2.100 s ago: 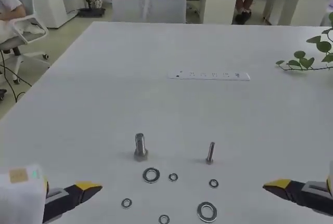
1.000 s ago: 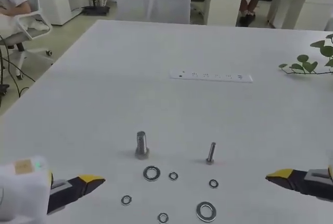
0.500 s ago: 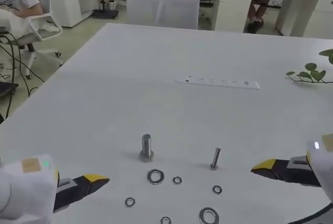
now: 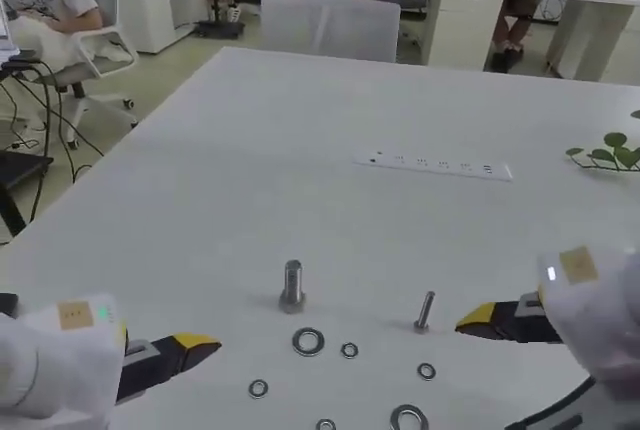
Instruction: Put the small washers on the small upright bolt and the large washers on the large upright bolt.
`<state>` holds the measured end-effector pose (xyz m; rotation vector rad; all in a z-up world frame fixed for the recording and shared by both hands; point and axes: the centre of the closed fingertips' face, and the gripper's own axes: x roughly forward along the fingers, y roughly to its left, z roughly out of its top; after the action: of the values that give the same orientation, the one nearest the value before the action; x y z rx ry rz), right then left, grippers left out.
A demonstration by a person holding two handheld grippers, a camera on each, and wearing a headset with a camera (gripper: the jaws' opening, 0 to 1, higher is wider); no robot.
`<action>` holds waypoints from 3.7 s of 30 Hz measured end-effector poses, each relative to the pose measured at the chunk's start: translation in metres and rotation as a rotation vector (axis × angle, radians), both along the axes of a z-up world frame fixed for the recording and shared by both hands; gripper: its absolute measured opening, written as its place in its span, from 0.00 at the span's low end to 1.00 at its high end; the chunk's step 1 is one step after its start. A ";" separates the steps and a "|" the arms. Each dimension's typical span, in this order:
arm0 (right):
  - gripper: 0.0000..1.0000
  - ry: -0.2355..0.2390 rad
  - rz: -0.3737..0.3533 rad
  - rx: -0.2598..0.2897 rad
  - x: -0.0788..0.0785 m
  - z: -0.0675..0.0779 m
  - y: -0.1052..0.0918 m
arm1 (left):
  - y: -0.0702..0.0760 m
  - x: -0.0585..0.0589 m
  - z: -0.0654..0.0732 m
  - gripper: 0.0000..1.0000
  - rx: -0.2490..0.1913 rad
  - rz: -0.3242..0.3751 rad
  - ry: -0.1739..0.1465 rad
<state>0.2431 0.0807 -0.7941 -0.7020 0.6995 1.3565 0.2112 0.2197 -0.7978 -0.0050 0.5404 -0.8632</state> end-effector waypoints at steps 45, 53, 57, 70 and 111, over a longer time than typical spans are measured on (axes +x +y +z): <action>0.41 0.049 0.207 -0.310 0.004 -0.058 0.016 | -0.001 0.002 0.001 0.91 -0.006 0.011 -0.015; 0.37 0.032 0.226 -0.349 0.007 -0.066 0.016 | -0.001 0.003 0.001 0.91 -0.009 0.013 -0.016; 0.34 0.029 0.234 -0.363 0.007 -0.070 0.016 | -0.001 0.003 0.001 0.91 -0.007 0.010 -0.014; 0.31 0.030 0.238 -0.391 0.006 -0.077 0.013 | -0.001 0.003 0.001 0.90 -0.011 0.012 -0.015; 0.28 -0.005 0.243 -0.450 0.009 -0.082 0.012 | -0.001 0.004 0.004 0.90 -0.024 0.026 -0.024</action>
<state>0.2522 0.0925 -0.8764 -1.1786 0.9521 1.4292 0.2155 0.2187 -0.7939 -0.0237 0.5065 -0.8435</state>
